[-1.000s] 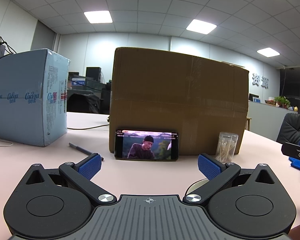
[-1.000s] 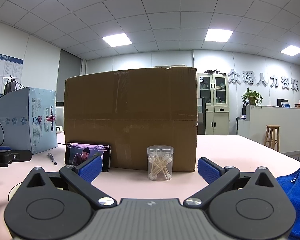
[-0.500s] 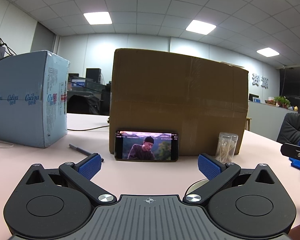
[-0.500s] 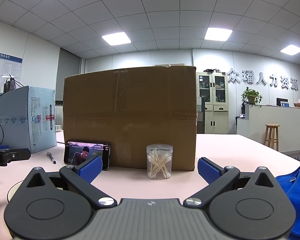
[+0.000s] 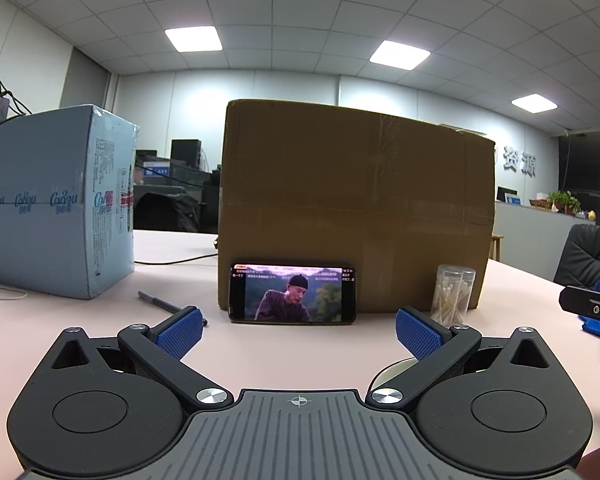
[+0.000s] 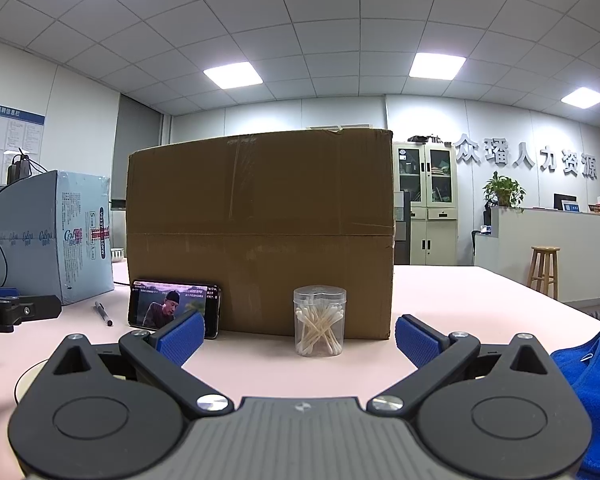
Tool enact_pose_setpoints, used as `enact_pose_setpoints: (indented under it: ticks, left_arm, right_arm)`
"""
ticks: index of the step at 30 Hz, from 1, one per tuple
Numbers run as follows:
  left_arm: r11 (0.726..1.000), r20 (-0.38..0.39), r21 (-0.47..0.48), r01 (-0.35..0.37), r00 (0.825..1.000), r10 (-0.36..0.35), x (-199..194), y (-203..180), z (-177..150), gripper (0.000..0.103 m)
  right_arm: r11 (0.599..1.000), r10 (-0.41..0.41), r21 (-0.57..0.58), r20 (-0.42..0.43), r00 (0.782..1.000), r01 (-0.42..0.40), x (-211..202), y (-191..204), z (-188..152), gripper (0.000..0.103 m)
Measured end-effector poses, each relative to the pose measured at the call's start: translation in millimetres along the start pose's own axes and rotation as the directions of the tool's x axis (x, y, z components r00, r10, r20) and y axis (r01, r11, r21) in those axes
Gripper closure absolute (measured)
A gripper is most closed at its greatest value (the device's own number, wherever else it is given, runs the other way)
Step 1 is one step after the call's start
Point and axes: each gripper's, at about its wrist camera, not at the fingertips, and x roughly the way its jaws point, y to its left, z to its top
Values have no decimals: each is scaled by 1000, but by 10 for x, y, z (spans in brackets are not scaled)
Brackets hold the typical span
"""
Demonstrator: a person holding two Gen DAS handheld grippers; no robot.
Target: Clean bowl
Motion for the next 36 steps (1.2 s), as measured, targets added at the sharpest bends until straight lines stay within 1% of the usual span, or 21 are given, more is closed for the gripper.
enact_pose_setpoints:
  ticks: [21,30,36]
  left_arm:
    - [1000,17,23,-1,1000,1,-42,-61,-11,0]
    - [1000,15,21,-3,1000,2,-42,-64,-6,0]
    - [1000,12,18,-3,1000,3,-39,-59,-8,0]
  right_arm:
    - [1000,17,16,-14,1000,-16,6,-32,11,0]
    - [999,14,34,-14,1000,-14,-7,-52,10,0]
    - [1000,9,26,-13,1000,-9,-9,-42,12,0]
